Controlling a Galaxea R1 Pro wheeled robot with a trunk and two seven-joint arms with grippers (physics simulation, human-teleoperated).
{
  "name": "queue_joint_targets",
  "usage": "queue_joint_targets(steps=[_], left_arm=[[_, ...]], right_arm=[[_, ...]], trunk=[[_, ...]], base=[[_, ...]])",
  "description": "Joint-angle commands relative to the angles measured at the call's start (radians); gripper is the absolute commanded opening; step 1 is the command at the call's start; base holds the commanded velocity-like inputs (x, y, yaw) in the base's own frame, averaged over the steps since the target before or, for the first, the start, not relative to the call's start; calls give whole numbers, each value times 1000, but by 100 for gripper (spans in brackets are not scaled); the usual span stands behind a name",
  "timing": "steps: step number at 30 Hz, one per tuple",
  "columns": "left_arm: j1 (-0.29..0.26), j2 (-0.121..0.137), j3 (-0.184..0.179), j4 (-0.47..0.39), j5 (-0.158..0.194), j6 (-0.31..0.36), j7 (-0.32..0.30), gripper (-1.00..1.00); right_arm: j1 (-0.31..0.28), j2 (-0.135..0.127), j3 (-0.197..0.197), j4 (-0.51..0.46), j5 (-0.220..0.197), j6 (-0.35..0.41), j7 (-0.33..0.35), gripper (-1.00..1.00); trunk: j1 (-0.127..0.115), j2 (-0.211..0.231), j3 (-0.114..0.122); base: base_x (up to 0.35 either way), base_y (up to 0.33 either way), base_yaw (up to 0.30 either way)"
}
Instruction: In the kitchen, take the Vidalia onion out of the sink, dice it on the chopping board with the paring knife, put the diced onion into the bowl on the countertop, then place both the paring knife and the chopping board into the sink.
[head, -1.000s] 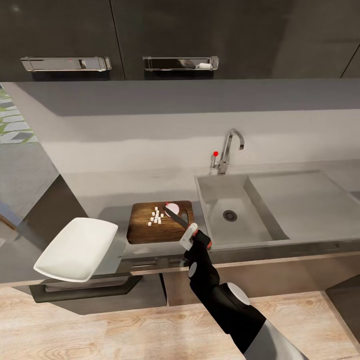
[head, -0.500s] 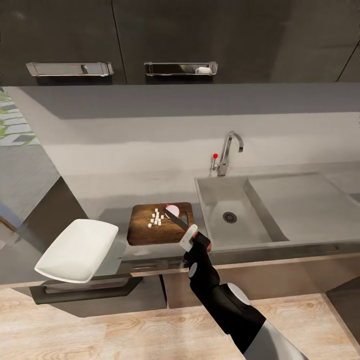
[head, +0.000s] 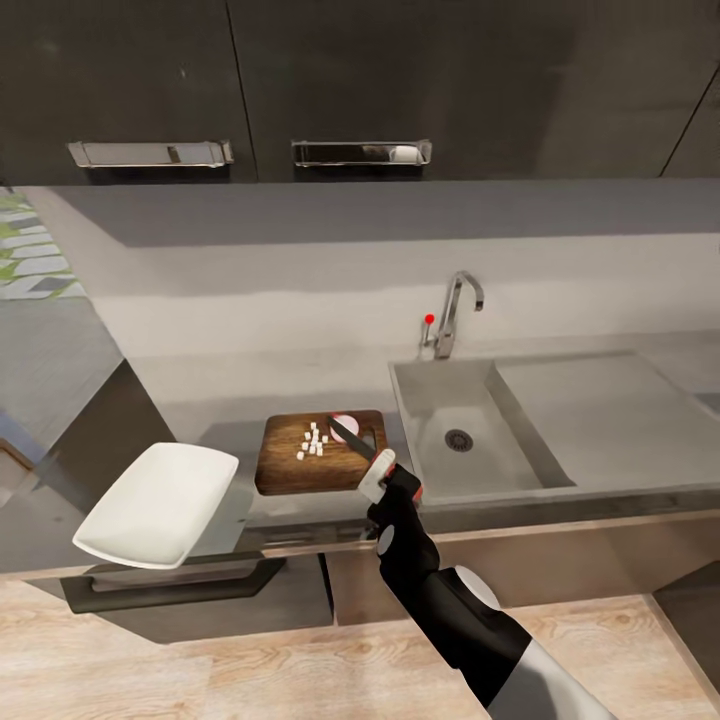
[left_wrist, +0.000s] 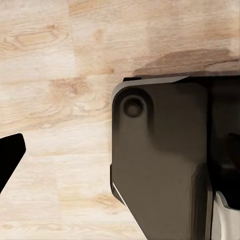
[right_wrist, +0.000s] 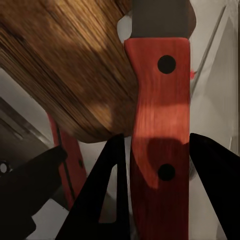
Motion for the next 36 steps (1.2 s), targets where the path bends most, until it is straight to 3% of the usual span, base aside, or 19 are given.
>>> queue_joint_targets(steps=[1, 26, 32, 36], left_arm=[[0, 2, -7, -1, 11, -4, 7, 100], [0, 2, -7, -2, 11, -4, 7, 100], [0, 2, -7, -3, 11, -4, 7, 100], [0, 2, -7, -3, 11, -4, 7, 100]], right_arm=[[-1, 0, 2, 0, -1, 6, -4, -100], [-1, 2, 2, -9, 6, 7, -8, -100], [-1, 0, 3, -8, 17, 58, -8, -100], [-1, 0, 4, -4, 61, 113, -4, -100]], trunk=[[1, -2, 0], [1, -2, 31], [1, -2, 31], [1, -2, 31]], base=[[0, 0, 0], [0, 0, 0], [0, 0, 0], [0, 0, 0]])
